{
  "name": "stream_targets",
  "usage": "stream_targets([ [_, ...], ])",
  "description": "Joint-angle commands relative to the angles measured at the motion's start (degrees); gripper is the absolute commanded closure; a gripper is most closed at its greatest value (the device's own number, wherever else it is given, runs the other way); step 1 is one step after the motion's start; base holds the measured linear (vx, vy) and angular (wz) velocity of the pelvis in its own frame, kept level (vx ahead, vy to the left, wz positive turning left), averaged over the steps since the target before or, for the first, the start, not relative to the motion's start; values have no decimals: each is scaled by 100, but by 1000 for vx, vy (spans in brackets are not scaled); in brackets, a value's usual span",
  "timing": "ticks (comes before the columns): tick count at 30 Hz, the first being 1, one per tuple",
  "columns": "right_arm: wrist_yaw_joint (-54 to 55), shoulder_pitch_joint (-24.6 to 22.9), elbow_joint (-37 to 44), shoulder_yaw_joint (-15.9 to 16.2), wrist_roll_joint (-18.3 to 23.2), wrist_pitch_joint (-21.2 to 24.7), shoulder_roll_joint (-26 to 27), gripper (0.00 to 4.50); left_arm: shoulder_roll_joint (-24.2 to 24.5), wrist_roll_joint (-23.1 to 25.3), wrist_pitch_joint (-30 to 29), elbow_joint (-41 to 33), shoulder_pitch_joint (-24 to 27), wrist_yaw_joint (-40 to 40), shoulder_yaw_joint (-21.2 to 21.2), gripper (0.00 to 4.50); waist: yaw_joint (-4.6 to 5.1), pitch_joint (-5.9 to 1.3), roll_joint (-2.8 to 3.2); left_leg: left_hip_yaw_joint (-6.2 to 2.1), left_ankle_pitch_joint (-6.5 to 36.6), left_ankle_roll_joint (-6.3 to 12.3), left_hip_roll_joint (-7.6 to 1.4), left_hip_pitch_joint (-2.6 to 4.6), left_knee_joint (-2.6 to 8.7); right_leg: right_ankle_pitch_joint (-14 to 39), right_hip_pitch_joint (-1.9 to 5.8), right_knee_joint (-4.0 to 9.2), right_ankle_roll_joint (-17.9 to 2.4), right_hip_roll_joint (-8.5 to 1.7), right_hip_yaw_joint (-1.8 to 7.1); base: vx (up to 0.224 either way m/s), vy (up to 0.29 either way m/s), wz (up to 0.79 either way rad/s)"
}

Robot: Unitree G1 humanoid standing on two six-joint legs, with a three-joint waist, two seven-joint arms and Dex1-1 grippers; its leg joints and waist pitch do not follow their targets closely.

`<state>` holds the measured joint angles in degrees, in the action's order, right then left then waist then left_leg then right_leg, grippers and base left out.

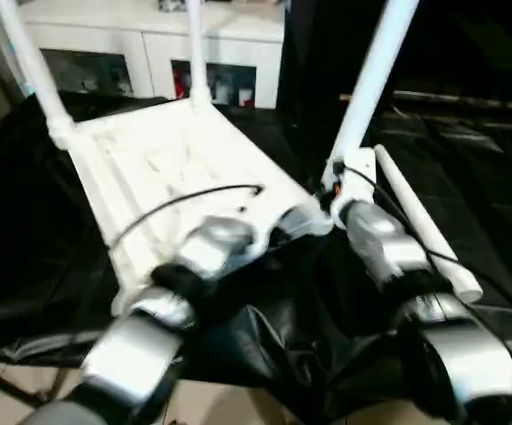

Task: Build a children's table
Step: Insert table leg to table base

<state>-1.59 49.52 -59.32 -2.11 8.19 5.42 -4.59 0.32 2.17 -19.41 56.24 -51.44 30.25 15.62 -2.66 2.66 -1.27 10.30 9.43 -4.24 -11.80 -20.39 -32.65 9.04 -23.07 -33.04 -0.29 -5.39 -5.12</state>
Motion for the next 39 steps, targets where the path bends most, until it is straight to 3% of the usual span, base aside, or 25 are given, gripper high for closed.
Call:
stream_targets([
  [1,63,-347,-700,67,-54,352,261,259,58,71,68,20,-297,-622,-256,450,-24,-352,53,-37,2050,-15,-66,27,389,1886,218,433,-961,-245,209,0,0,0],
  [3,120,-300,-772,41,-39,325,311,259,69,59,101,112,-327,-659,-254,450,-34,-359,54,-28,1918,15,-75,14,387,1528,242,389,-1109,-255,219,0,0,0],
  [6,138,-296,-832,8,-55,294,305,259,106,53,127,191,-351,-656,-276,450,-37,-347,51,-18,1910,62,-73,20,386,1541,249,398,-1133,-258,217,0,0,0],
  [10,143,-275,-953,-98,-113,241,259,259,132,81,192,350,-417,-604,-329,450,-33,-325,56,-28,2117,29,-72,43,397,2024,225,454,-1003,-262,206,0,0,0],
  [16,-272,-259,-922,-98,-119,304,220,259,229,138,382,228,-352,-79,-150,450,-31,-319,49,-37,2199,12,-81,39,411,2042,225,457,-998,-266,209,0,0,0],
  [17,-823,-328,-778,-4,-127,327,136,259,409,168,589,-53,-193,485,31,450,-32,-317,28,-39,2201,48,-76,22,414,2093,236,464,-977,-268,204,0,0,0],
  [19,-1165,-378,-683,58,-134,331,80,259,523,185,720,-227,-92,815,137,450,-14,-308,20,-54,2148,108,-76,-44,432,2079,285,453,-954,-275,204,0,0,0],
  [21,-2103,-608,-332,320,-204,353,-152,259,877,203,997,-583,141,1410,291,450,-16,-320,29,-57,2026,196,-108,-39,425,1935,297,448,-1036,-298,214,0,0,0],
  [23,-2596,-772,-90,503,-243,369,-309,259,1057,173,1052,-760,259,1693,332,450,-16,-332,40,-43,1928,177,-127,-2,417,1763,273,420,-1162,-296,228,0,0,0],
  [26,-3782,-1295,678,962,-256,326,-788,259,1489,19,1354,-1232,576,2389,360,450,-52,-340,47,-37,1752,217,-149,0,420,1412,297,374,-1260,-291,241,0,0,0],
  [32,-5059,-1859,1557,1149,-32,444,-1374,259,1948,-161,1508,-1784,931,3053,311,450,-150,-347,51,-14,1671,214,-183,44,418,1023,309,313,-1441,-286,250,0,0,0],
  [35,-5997,-2169,2152,1272,136,755,-1811,259,2337,-372,1493,-2324,1231,3702,289,450,-243,-337,53,-16,1700,178,-204,51,431,1200,322,307,-1389,-289,249,0,0,0],
  [37,-6097,-2186,2200,1300,146,802,-1861,259,2380,-408,1465,-2397,1261,3781,280,450,-268,-329,71,4,1735,150,-202,64,430,1281,275,322,-1365,-282,255,0,0,0],
  [39,-6344,-2186,2262,1369,161,886,-1950,259,2454,-469,1406,-2547,1304,3932,260,450,-274,-329,48,-9,1805,83,-194,64,437,1474,283,326,-1319,-290,251,0,0,0],
])
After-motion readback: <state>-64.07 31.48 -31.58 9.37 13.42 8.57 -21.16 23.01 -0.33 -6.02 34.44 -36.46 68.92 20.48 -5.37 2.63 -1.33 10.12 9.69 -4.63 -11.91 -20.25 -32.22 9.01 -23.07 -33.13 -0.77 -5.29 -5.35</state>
